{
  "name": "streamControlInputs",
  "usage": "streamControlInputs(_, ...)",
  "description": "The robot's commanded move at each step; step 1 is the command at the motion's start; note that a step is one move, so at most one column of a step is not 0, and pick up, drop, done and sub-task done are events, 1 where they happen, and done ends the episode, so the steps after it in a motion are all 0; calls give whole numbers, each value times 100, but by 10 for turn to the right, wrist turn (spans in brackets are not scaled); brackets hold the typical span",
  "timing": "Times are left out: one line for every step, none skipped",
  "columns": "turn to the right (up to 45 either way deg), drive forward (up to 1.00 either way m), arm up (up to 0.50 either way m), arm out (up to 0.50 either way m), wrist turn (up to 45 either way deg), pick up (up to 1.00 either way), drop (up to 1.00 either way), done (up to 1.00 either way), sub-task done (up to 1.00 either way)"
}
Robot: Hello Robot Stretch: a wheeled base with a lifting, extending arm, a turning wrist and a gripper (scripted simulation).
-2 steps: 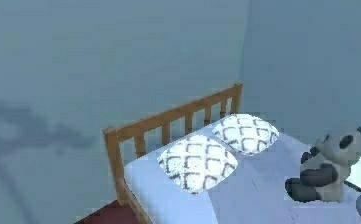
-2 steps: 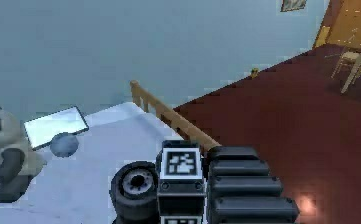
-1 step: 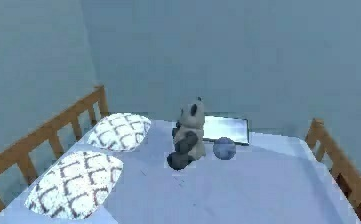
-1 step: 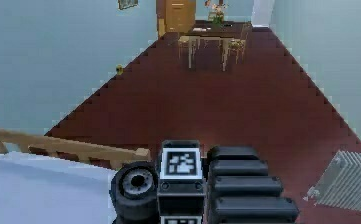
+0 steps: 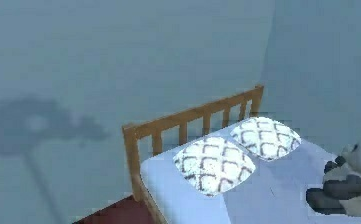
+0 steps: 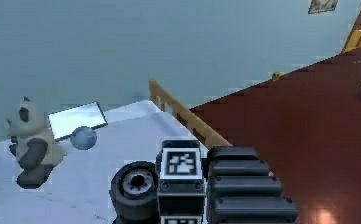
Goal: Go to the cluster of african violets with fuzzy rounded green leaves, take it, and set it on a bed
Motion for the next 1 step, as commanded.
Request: streamControlInputs(-450, 0, 0, 0, 0, 0, 0, 0, 0)
